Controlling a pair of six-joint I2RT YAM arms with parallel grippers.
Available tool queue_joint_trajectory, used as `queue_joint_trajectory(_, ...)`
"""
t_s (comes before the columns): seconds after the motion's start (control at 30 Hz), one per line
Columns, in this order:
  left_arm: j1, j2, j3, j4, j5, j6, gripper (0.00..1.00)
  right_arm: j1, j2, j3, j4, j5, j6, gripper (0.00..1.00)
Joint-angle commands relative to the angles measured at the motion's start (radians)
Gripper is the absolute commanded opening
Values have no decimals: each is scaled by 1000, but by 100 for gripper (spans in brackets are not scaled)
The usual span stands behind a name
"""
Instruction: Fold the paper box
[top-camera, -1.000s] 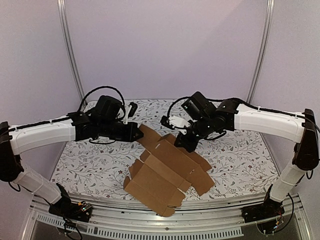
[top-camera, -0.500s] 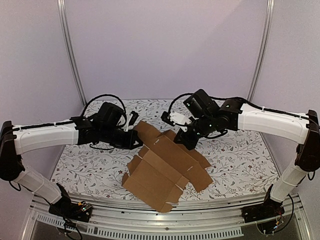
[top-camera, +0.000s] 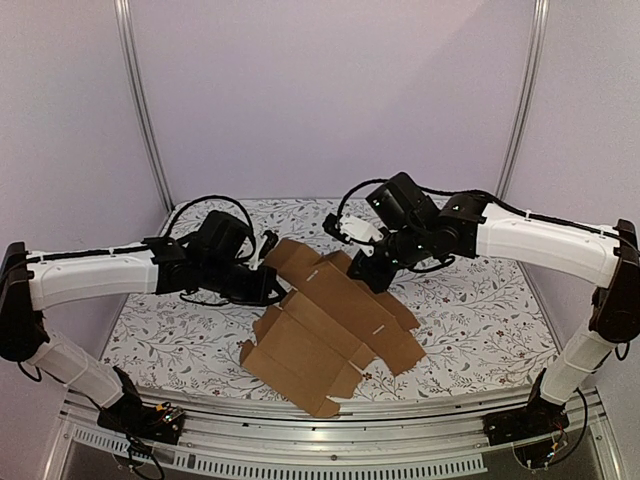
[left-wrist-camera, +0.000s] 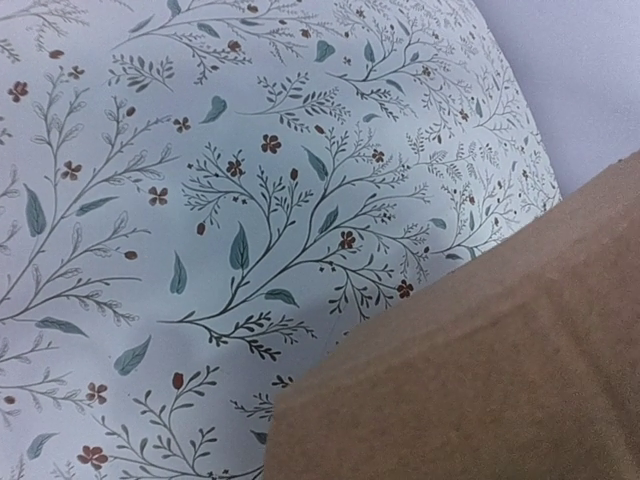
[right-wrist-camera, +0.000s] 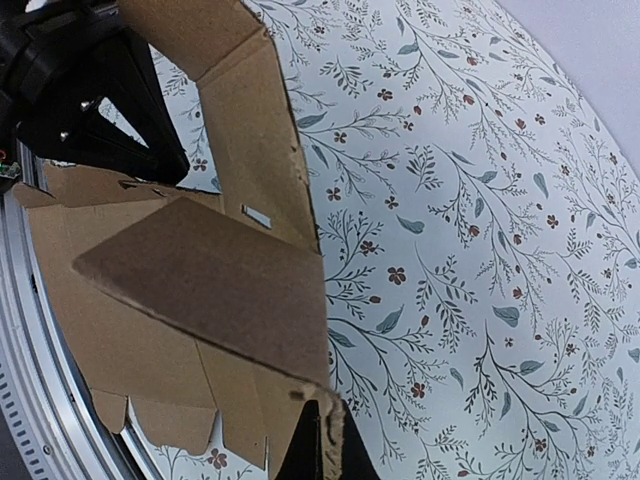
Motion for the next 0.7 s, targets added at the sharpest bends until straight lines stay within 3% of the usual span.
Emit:
queue_joint_trajectory(0.0,-29,11,-9,23,13,-27,0,8,18,29,23,16,31,0)
queue_joint_trajectory(0.67,-58,111,-3,61,-10,-29,0,25,26,23,35,48,47,0)
